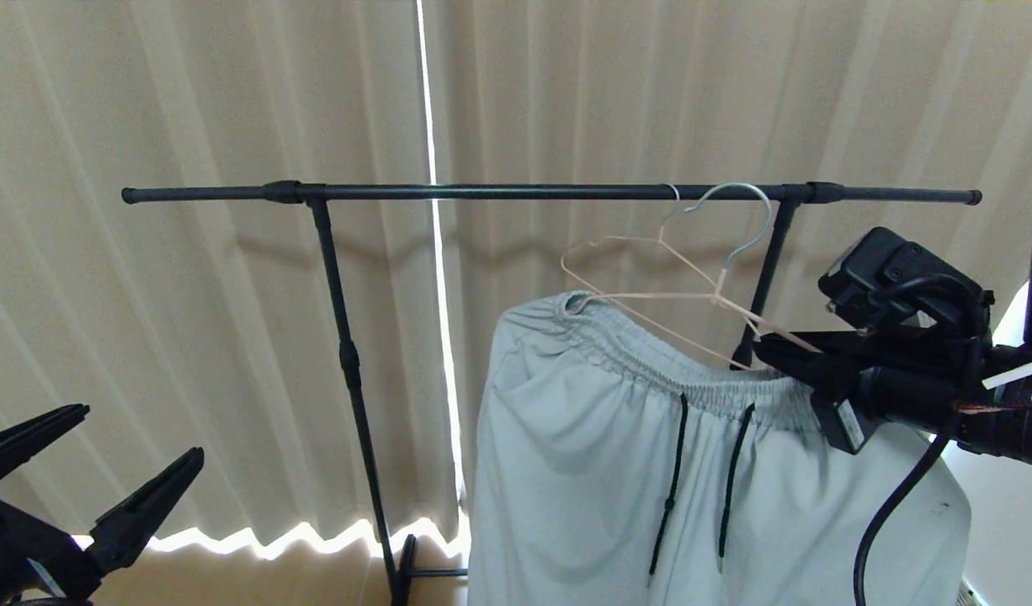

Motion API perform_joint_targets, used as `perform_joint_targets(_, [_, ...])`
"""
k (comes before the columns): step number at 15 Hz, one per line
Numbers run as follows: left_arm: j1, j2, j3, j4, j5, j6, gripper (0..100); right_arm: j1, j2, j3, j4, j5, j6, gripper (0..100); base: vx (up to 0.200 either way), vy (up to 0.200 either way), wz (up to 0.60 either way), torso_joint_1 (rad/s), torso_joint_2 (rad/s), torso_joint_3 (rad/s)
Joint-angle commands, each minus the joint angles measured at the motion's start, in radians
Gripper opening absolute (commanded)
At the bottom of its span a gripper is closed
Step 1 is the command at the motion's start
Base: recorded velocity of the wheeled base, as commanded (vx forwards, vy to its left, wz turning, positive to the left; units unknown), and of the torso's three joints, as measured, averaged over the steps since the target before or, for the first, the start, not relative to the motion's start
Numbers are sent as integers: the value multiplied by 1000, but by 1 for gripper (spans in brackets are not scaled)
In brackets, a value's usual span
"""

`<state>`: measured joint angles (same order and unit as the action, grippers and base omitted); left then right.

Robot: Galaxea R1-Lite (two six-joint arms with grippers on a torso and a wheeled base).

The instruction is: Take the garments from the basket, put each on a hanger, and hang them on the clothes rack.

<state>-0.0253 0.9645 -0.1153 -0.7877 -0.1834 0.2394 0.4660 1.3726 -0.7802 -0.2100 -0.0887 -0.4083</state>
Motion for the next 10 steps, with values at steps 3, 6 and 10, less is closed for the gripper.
perform_joint_targets(3, [-1, -1, 3, -2, -1, 1, 100, -4, 8, -2, 0, 0, 0, 0, 200, 0, 0, 10, 4, -2])
perform_joint_targets(6, [-1, -1, 6, -1, -2, 1, 100, -4, 11, -2, 1, 0, 0, 0, 200, 0, 0, -1, -1, 4])
perform_joint_targets(10, [-1, -3, 8, -2, -1, 3, 100, -3, 40, -11, -5, 1, 0, 0, 200, 0, 0, 4, 0, 2])
